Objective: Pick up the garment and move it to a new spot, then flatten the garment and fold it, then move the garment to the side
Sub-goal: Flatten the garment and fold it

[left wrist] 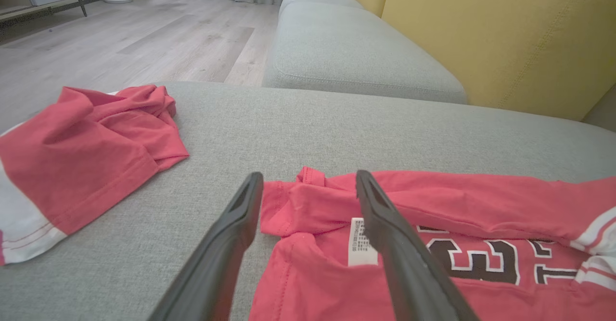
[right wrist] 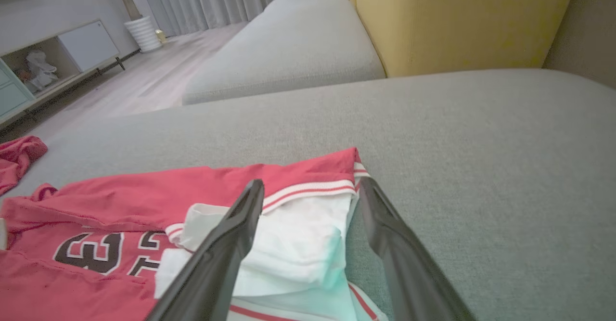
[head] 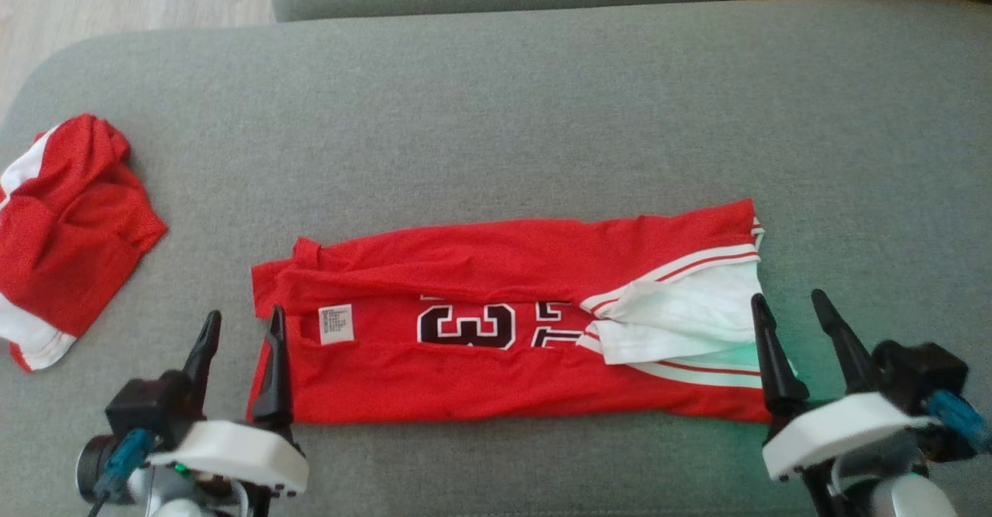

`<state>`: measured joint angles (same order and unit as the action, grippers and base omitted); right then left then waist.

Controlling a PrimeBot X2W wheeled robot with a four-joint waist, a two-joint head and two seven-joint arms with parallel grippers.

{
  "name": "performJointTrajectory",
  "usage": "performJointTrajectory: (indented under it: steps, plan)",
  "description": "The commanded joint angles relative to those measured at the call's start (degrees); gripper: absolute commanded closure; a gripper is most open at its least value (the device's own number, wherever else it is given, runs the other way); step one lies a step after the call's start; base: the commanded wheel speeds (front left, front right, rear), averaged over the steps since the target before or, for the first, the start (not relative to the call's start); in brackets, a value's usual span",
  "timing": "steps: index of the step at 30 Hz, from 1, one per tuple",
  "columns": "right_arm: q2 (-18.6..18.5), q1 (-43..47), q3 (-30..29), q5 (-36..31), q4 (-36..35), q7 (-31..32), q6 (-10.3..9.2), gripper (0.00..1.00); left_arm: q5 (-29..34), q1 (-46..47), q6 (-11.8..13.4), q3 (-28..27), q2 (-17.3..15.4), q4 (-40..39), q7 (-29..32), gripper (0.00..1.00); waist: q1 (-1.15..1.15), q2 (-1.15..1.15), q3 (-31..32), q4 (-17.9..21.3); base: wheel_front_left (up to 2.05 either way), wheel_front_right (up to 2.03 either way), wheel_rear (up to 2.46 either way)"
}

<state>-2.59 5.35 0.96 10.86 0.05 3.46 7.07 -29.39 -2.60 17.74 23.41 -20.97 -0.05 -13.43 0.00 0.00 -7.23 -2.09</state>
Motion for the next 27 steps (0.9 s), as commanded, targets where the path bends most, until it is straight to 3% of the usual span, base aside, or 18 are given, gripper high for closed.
performJointTrajectory:
  steps: [1, 6, 16, 17, 18, 19, 27]
  plan:
    - [-0.29, -3.91, 0.96, 0.71, 0.53, -0.67, 0.42, 0.00, 0.32, 3.91, 0.14, -1.97, -0.91, -1.90, -0.16, 0.00, 0.00, 0.00, -0.85, -0.52, 0.00, 0.00, 0.00]
    - [-0.29, -7.43, 0.59, 0.54, 12.01, -0.10, 0.42, 0.00, 0.66, 5.93, -0.73, -1.14, -0.19, -1.40, -0.38, 0.00, 0.00, 0.00, -3.19, -2.13, 0.00, 0.00, 0.00]
    - [-0.29, -10.60, 3.35, 4.60, 25.15, 0.90, 0.42, 0.00, 0.48, 7.79, -1.76, -1.71, 0.75, 0.81, -1.00, 0.00, 0.00, 0.00, -5.59, -3.37, 0.00, 0.00, 0.00]
    - [-0.29, -10.74, 3.96, 5.06, 25.61, 1.17, 0.42, 0.31, 0.50, 7.76, -1.78, -1.83, 0.81, 0.90, -1.06, 0.00, 0.00, 0.00, -5.65, -3.33, 0.00, 0.00, 0.00]
    - [-0.29, -10.83, 4.38, 5.35, 25.85, 1.30, 0.42, 0.77, 0.52, 7.75, -1.82, -1.96, 0.85, 0.98, -1.12, 0.00, 0.00, 0.00, -5.73, -3.27, 0.00, 0.00, 0.00]
    - [-0.29, -10.89, 4.69, 5.39, 25.97, 1.47, 0.42, 1.00, 0.52, 7.77, -1.89, -2.13, 0.84, 1.12, -1.16, 0.00, 0.00, 0.00, -5.77, -3.16, 0.00, 0.00, 0.00]
    - [-0.29, -11.81, 0.56, 3.21, 21.23, 0.70, 0.42, 1.00, 0.94, 7.33, -1.25, -2.74, 0.93, 0.26, -1.32, 0.00, 0.00, 0.00, -5.64, -1.81, 0.00, 0.00, 0.00]
